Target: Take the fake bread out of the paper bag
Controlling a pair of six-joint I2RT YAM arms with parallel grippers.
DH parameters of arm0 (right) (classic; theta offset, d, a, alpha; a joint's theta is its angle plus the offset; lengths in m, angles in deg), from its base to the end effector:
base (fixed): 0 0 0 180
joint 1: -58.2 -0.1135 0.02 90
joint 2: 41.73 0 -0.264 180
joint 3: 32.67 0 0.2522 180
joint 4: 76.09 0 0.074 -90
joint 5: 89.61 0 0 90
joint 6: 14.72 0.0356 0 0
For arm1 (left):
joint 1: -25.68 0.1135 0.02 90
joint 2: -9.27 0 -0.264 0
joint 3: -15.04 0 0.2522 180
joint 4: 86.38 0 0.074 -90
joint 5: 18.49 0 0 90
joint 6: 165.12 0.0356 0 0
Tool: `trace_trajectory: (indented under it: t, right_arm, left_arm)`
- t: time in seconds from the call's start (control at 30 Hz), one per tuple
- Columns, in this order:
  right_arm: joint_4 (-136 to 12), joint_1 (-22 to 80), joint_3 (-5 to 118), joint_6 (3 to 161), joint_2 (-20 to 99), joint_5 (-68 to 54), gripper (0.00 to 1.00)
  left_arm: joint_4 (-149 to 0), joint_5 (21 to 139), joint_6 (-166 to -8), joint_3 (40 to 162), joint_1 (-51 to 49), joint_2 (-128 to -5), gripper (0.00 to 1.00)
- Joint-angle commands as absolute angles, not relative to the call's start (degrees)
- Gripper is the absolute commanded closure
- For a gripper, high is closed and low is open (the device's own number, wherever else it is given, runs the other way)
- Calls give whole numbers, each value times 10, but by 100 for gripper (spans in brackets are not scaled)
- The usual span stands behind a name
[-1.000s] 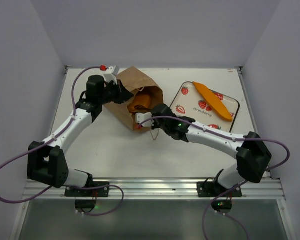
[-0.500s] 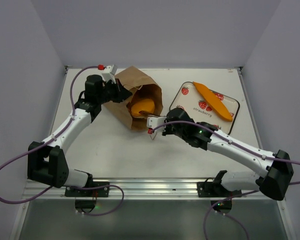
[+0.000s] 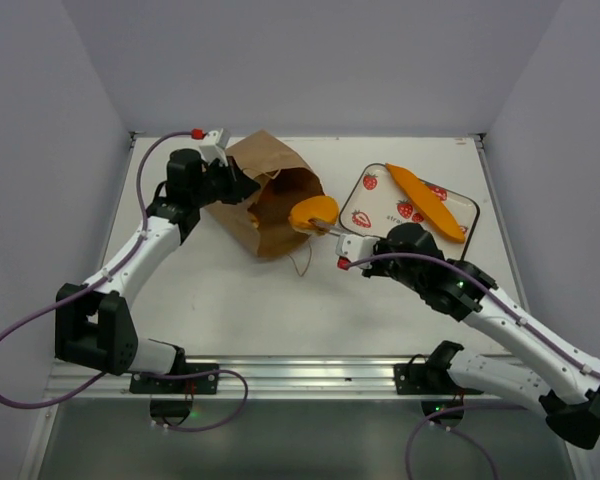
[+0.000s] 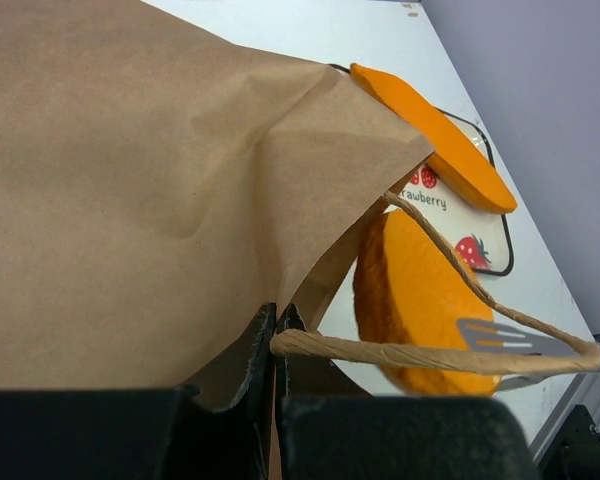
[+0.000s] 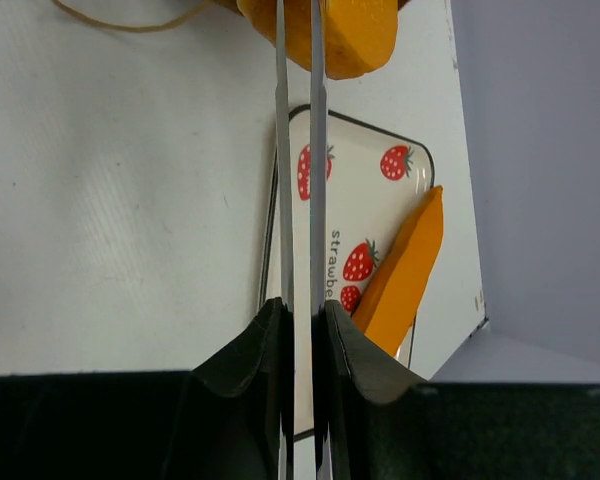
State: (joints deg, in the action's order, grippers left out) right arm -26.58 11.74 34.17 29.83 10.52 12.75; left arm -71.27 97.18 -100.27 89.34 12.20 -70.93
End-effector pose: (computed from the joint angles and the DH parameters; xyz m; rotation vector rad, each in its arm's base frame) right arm 0.1375 0.1337 0.3235 -1.4742 1.5963 -0.2249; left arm 0.3124 -0.0907 0.3097 0.1070 1.9988 -0.8747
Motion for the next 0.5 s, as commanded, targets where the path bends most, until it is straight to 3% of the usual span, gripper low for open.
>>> trace_trajectory:
  t: [0.0,0.27,0.47]
  right_arm:
    - [-271,149,331,320,73,127,100]
    - [-264,259,315,352,42,151,100]
    - [-263,369,334,356,121,106,100]
  left_arm:
    - [-727,960,-982,908,135,-702,97]
    - [-688,946,-955,910,137,-690,97]
    - [-681,943,-938,887,137,-667,97]
